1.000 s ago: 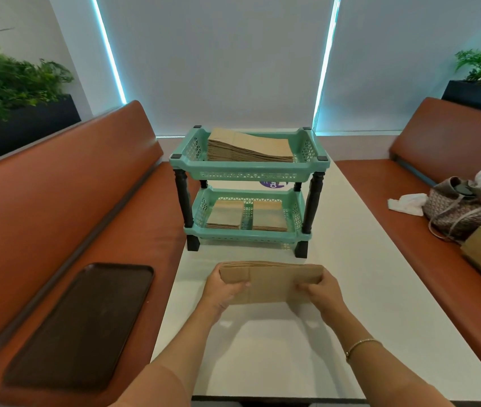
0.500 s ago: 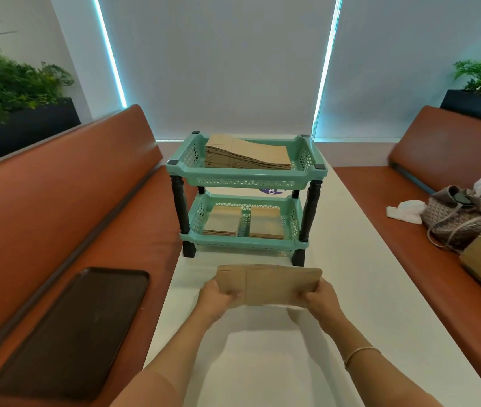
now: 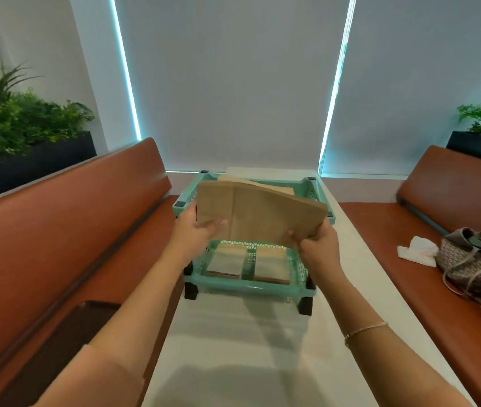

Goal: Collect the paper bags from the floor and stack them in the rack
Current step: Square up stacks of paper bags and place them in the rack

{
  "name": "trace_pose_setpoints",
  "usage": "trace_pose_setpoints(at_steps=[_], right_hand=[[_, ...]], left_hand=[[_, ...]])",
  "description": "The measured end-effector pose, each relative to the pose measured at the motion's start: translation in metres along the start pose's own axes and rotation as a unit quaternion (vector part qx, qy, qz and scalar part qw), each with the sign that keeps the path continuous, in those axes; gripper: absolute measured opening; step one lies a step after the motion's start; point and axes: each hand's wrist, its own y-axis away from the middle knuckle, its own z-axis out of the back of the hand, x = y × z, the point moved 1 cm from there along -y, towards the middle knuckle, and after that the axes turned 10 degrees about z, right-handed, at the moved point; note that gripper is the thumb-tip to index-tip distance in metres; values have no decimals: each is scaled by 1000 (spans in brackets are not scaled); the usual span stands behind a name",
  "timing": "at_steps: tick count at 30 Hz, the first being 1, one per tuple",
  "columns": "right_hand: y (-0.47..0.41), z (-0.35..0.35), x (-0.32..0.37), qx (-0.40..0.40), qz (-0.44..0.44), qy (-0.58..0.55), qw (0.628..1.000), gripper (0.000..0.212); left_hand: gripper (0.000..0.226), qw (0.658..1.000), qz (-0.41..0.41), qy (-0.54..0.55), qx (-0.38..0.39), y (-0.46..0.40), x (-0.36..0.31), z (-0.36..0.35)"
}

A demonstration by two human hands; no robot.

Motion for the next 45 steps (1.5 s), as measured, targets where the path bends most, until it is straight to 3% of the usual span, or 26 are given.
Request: trace_pose_setpoints(at_steps=[8, 13, 17, 23, 34, 39, 45], right_hand=[[-103, -32, 44, -93, 20, 64, 993, 57], [-151, -44, 44, -120, -19, 233, 965, 38], [-174, -47, 27, -64, -91, 342, 933, 10], [-188, -51, 2, -6, -131, 364, 922, 17], [-190, -55, -19, 110, -177, 366, 907, 34], [-188, -57, -25, 154, -204, 386, 886, 43], [-183, -59, -32, 184, -219, 394, 874, 42]], left_hand=[[63, 989, -38, -129, -63, -90, -84, 9], [38, 961, -5, -271, -52, -144, -96, 3], [45, 923, 21, -383, -12, -171, -89, -5], [45, 915, 78, -396, -1, -189, -65, -13], [48, 867, 97, -487, -27, -185, -56, -21], [47, 862, 138, -487, -22, -185, -52, -24], [47, 890, 182, -418, -17, -182, -46, -27]])
